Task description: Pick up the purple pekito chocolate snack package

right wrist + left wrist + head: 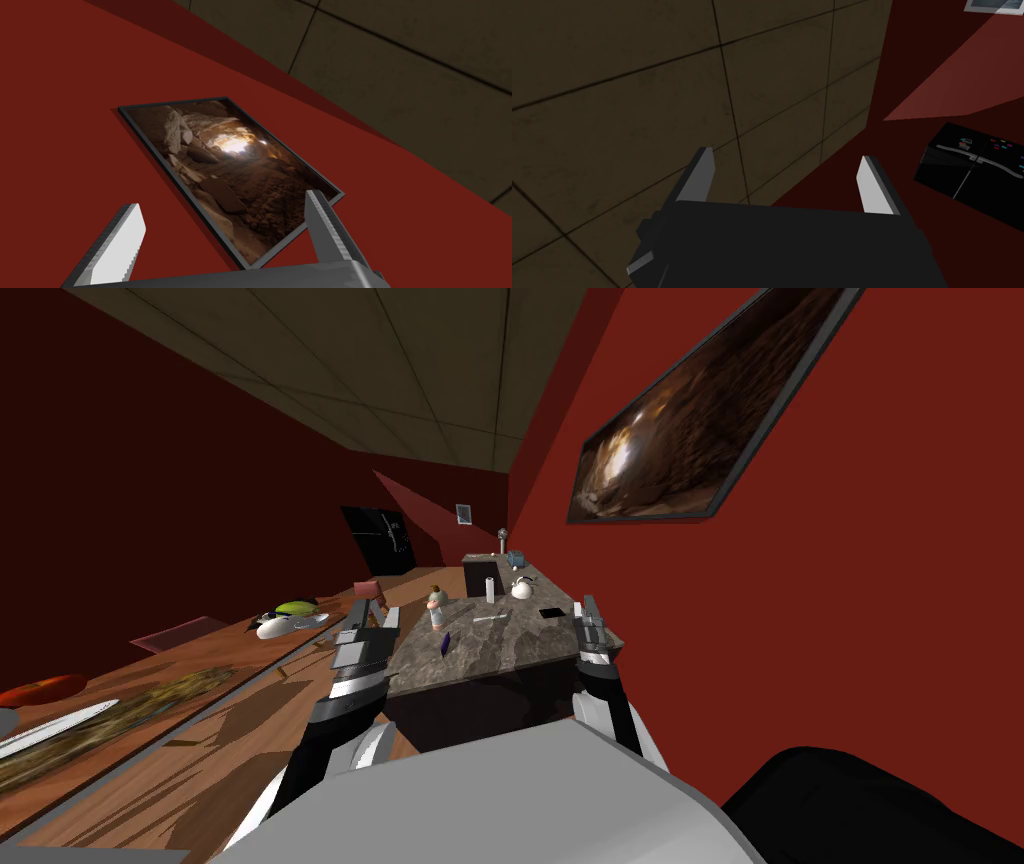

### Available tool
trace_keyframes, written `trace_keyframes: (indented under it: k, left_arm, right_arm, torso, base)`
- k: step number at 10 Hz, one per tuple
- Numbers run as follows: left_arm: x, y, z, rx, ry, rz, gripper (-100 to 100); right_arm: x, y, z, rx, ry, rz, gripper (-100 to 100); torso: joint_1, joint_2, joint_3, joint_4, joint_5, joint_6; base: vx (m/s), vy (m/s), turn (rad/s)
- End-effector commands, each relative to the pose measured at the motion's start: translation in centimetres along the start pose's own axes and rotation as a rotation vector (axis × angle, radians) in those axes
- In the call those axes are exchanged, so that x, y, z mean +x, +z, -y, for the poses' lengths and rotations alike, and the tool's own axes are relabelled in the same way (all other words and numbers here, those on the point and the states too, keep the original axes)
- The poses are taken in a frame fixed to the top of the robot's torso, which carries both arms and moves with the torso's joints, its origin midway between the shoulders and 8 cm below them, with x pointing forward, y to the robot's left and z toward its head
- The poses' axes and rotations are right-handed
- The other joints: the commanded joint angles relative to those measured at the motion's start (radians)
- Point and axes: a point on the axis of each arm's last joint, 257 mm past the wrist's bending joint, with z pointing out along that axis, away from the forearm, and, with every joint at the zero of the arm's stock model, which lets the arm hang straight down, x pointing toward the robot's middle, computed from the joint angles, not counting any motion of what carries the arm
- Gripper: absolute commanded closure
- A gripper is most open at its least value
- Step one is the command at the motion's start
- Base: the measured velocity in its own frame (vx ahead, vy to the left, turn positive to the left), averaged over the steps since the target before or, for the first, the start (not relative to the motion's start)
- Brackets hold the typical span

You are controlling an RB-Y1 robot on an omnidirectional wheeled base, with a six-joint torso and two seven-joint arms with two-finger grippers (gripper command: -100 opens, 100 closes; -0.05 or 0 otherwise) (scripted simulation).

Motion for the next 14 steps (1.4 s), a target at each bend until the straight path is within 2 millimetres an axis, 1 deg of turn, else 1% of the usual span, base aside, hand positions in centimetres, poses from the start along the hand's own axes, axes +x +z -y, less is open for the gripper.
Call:
trace_keyframes:
  k: [1,4,8,9,10,11,12,13,14]
  left_arm:
    - [0.5,-0.1,0.3,0.012,0.039,-0.045,-100]
    - [1.9,-0.6,1.6,0.064,0.162,-0.155,-100]
    - [4.4,-1.9,3.7,0.185,0.384,-0.31,-100]
    - [4.7,-2.0,3.7,0.19,0.397,-0.32,-100]
    - [5.4,-2.6,4.2,0.229,0.458,-0.361,-100]
    - [5.5,-2.6,4.2,0.229,0.465,-0.366,-100]
    - [6.2,-3.3,4.6,0.27,0.528,-0.408,-100]
    - [6.4,-3.3,4.5,0.27,0.535,-0.413,-100]
    - [7.1,-4.0,4.9,0.313,0.596,-0.454,-100]
  right_arm:
    - [0.0,0.0,0.0,0.0,0.0,0.0,0]
    - [0.0,0.0,0.0,0.0,0.0,0.0,0]
    - [0.0,0.0,0.0,0.0,0.0,0.0,0]
    - [0.0,0.0,0.0,0.0,0.0,0.0,0]
    - [0.0,0.0,0.0,0.0,0.0,0.0,0]
    - [0.0,0.0,0.0,0.0,0.0,0.0,0]
    - [0.0,0.0,0.0,0.0,0.0,0.0,0]
    - [0.0,0.0,0.0,0.0,0.0,0.0,0]
    - [0.0,0.0,0.0,0.0,0.0,0.0,0]
  torso:
    - [0.0,0.0,0.0,0.0,0.0,0.0]
    - [0.003,0.002,0.001,0.0,0.001,0.0]
    - [0.005,0.004,0.002,0.001,0.001,0.0]
    - [0.004,0.004,0.002,0.001,0.001,0.0]
    - [0.003,0.003,0.002,0.001,0.001,0.0]
    - [0.003,0.002,0.001,0.001,0.001,0.0]
    - [0.002,0.002,0.001,0.0,0.001,0.0]
    - [0.002,0.002,0.001,0.001,0.001,0.0]
    - [0.003,0.002,0.001,0.0,0.001,0.0]
  base:
    - [-0.01,0.009,-0.062]
    - [-0.032,0.036,-0.098]
    - [-0.051,0.056,-0.203]
    - [-0.039,0.042,-0.092]
    - [-0.03,0.031,-0.19]
    - [-0.029,0.027,-0.073]
    - [-0.036,0.03,-0.164]
    - [-0.03,0.033,-0.101]
    - [-0.041,0.039,-0.182]
